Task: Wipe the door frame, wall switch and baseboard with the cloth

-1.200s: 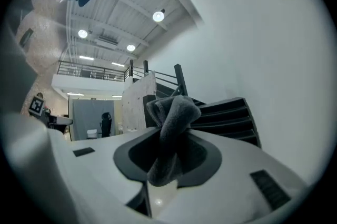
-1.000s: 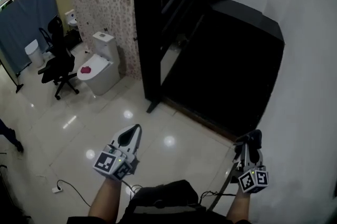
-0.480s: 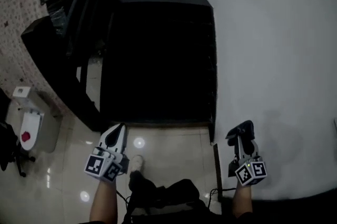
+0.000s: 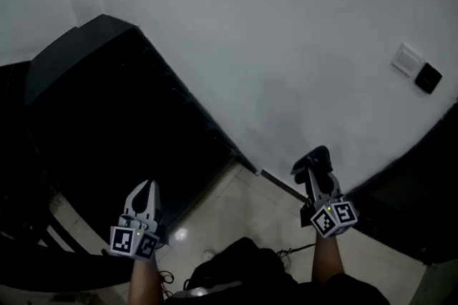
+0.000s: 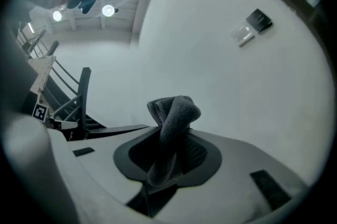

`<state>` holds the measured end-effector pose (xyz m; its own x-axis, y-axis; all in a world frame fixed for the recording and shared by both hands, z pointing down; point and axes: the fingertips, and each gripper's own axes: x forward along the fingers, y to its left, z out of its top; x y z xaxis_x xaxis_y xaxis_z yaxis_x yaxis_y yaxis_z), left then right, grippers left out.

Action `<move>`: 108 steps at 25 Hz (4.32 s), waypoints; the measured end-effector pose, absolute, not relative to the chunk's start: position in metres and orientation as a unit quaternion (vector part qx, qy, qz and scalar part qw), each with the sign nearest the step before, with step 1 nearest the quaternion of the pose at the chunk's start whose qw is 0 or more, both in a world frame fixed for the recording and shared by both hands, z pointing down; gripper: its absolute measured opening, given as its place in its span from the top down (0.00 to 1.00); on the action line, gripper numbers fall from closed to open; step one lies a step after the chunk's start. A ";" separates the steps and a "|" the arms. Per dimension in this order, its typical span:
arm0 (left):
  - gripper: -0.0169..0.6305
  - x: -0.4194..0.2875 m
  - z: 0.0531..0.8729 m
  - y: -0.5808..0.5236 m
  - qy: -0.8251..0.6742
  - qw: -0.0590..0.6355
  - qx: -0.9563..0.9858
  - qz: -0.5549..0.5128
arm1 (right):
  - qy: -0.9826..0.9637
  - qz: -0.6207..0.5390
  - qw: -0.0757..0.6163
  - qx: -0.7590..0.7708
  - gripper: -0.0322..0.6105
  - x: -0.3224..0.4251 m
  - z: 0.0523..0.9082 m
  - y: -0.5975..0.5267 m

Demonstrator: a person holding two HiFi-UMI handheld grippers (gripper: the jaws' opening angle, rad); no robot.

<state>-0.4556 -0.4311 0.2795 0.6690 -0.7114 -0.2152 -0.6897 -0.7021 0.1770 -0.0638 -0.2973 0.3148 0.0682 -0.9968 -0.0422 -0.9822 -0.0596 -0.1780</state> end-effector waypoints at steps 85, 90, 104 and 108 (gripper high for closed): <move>0.99 0.026 1.037 -0.627 -0.066 0.179 0.981 0.038 | 0.513 -0.241 -0.149 -0.810 0.82 0.179 1.288 -0.536; 0.99 0.043 1.038 -0.611 -0.045 0.194 0.979 0.031 | 0.482 -0.251 -0.142 -0.827 0.82 0.203 1.287 -0.493; 0.99 0.088 1.043 -0.571 -0.003 0.196 0.980 0.038 | 0.417 -0.265 -0.123 -0.861 0.82 0.244 1.283 -0.396; 0.99 0.096 1.049 -0.565 0.000 0.196 0.980 0.043 | 0.389 -0.268 -0.118 -0.874 0.82 0.257 1.284 -0.365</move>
